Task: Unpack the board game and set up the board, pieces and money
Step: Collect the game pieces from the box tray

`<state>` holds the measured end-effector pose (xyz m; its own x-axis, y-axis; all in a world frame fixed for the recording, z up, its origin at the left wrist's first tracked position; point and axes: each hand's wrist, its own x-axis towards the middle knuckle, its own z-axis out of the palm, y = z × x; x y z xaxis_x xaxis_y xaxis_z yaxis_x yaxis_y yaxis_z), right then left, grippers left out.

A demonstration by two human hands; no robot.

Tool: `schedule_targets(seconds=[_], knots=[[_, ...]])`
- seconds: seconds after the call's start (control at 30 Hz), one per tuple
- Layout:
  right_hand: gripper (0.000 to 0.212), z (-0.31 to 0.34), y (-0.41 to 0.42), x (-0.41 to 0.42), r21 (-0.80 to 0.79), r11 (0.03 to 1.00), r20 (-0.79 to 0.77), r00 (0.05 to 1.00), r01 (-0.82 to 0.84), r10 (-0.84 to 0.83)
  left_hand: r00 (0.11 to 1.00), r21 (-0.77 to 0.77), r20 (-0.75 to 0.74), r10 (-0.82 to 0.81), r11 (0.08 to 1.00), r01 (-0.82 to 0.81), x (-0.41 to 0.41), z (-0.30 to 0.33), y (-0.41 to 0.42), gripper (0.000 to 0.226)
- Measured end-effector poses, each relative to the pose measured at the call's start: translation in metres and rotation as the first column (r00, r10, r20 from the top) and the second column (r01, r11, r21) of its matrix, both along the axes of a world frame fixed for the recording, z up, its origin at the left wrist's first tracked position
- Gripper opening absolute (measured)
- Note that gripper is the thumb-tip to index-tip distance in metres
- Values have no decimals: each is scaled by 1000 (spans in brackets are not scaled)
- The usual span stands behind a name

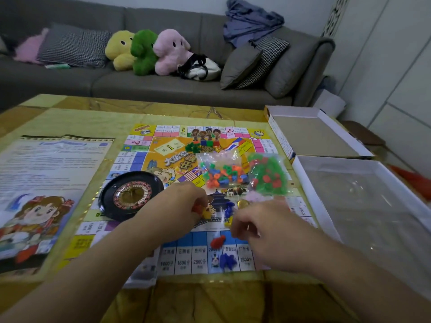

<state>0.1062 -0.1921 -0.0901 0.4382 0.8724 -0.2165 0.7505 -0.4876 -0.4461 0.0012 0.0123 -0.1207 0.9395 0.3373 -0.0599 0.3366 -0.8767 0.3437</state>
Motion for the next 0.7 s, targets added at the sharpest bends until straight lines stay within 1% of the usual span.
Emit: schedule_targets(seconds=[0.1,0.2,0.27,0.33,0.4,0.43,0.47,0.5,0.57,0.63,0.7], knots=[[28,-1,-3,-5,-31,999,23,1000,16,-15,999,-16,41,33,999,-33,-2,0,1,12],[33,-3,-6,4,-23,995,64,994,95,-93,996,-32,61,62,998,-60,-5,0,0,7],[35,-4,-8,8,-10,989,86,986,147,-145,994,-39,67,90,995,-88,-8,0,0,10],[33,-5,-9,7,-3,989,82,986,149,-148,987,-69,103,127,990,-120,-9,1,0,16],[26,-4,-7,1,-7,996,22,996,85,-85,969,-134,169,181,978,-159,-11,1,1,17],[19,-2,-7,-4,-22,999,-23,999,37,-37,962,-147,185,199,974,-173,-12,0,2,17],[12,-1,-6,-9,-45,999,-66,998,-15,12,963,-142,177,202,974,-178,-12,0,2,15],[15,0,-4,-14,-72,995,-85,995,-63,57,969,-132,151,196,975,-176,-13,-1,2,13],[29,-2,-1,-22,-131,984,-28,993,-121,119,981,-120,96,170,980,-159,-13,-3,1,18],[29,-7,1,-26,-142,979,68,985,-145,155,987,-105,71,146,985,-138,-12,-5,1,20],[27,-9,1,-28,-121,981,93,982,-151,163,986,-95,80,145,986,-138,-13,-7,0,16]])
